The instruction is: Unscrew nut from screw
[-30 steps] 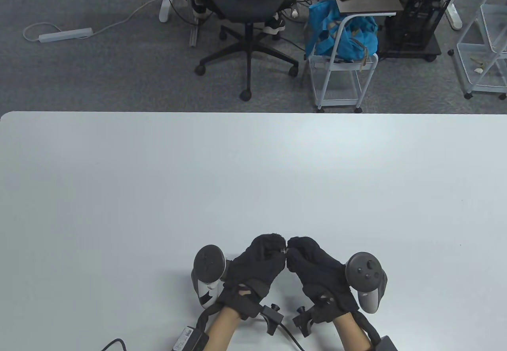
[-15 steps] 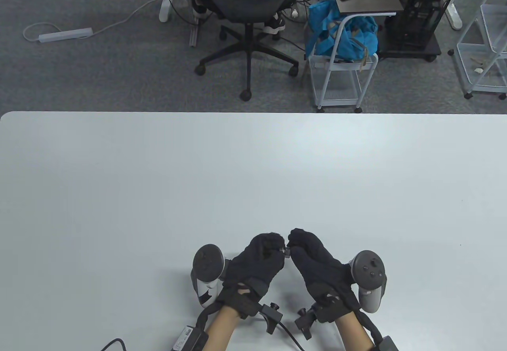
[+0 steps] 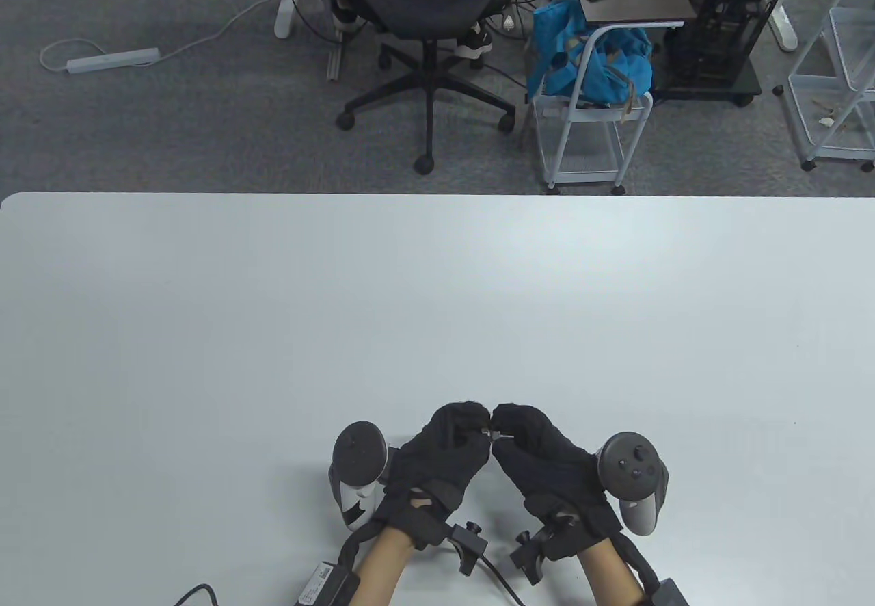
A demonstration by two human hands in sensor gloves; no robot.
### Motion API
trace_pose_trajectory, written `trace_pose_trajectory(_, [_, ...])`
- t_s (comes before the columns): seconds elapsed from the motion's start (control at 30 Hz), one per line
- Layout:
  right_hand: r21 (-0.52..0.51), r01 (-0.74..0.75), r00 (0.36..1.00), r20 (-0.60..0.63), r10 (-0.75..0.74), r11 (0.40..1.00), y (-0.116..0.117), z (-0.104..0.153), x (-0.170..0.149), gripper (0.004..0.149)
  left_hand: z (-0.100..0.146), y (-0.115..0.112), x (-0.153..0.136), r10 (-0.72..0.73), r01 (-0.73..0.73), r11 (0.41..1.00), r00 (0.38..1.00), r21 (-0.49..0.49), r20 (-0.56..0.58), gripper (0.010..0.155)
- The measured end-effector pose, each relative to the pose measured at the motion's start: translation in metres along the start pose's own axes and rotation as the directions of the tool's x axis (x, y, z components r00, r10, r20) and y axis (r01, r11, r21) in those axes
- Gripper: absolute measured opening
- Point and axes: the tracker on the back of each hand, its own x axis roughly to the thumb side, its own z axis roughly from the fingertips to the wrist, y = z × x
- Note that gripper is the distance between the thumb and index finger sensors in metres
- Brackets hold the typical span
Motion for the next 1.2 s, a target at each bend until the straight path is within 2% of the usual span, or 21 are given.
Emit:
trace_pose_trajectory(0.07, [-0.002, 0.076, 0.997, -0.003, -0.076, 0.997, 0.0, 0.0, -0.002, 0.05, 0.0, 0.0, 0.0, 0.005, -0.005, 1.0, 1.0, 0.004, 0.001, 0.049])
trace_pose_trajectory(0.13, [-0.036, 0.114, 0.993, -0.017, -0.115, 0.993, -0.001, 0.001, -0.004, 0.057, 0.0, 0.0, 0.0, 0.0, 0.0, 1.0, 1.0, 0.002, 0.003, 0.049])
trace_pose_trajectory(0.23, [-0.069, 0.04, 0.996, -0.078, -0.045, 0.997, -0.002, 0.003, -0.009, 0.066, 0.0, 0.0, 0.0, -0.011, 0.011, 1.0, 1.0, 0.0, 0.007, 0.048])
trace_pose_trajectory(0.37, [-0.027, -0.001, 0.994, -0.106, -0.002, 1.0, 0.002, 0.001, -0.011, 0.059, 0.0, -0.001, 0.0, -0.015, 0.015, 1.0, 1.0, -0.004, 0.014, 0.048])
trace_pose_trajectory(0.47, [-0.06, -0.013, 0.998, -0.069, 0.009, 0.998, 0.005, 0.002, -0.006, 0.054, 0.0, -0.001, -0.001, -0.019, 0.019, 1.0, 1.0, -0.004, 0.01, 0.048])
trace_pose_trajectory(0.57, [-0.036, -0.084, 0.996, -0.036, 0.082, 0.996, 0.005, 0.001, -0.002, 0.054, -0.001, 0.0, -0.002, -0.016, 0.016, 1.0, 1.0, -0.001, 0.002, 0.048])
trace_pose_trajectory(0.77, [-0.012, -0.057, 0.998, 0.021, 0.057, 0.998, 0.003, 0.001, 0.002, 0.051, -0.001, 0.0, -0.003, 0.008, -0.008, 1.0, 1.0, 0.011, 0.0, 0.048])
trace_pose_trajectory(0.83, [-0.009, 0.019, 1.0, 0.015, -0.019, 1.0, 0.003, 0.001, 0.001, 0.05, 0.0, 0.001, -0.002, 0.016, -0.016, 1.0, 1.0, 0.013, 0.001, 0.048])
trace_pose_trajectory(0.9, [-0.015, 0.079, 0.997, 0.004, -0.078, 0.997, 0.003, 0.001, -0.002, 0.054, 0.0, 0.001, -0.002, 0.014, -0.014, 1.0, 1.0, 0.014, 0.002, 0.048])
trace_pose_trajectory(1.03, [-0.045, 0.031, 0.996, -0.087, -0.035, 0.998, 0.002, 0.003, -0.009, 0.066, 0.0, 0.0, -0.002, 0.002, -0.002, 1.0, 1.0, 0.006, 0.012, 0.048])
trace_pose_trajectory(1.2, [-0.021, 0.01, 0.995, -0.1, -0.012, 1.0, 0.006, 0.002, -0.008, 0.057, 0.0, 0.0, -0.002, -0.005, 0.005, 1.0, 1.0, 0.002, 0.022, 0.048])
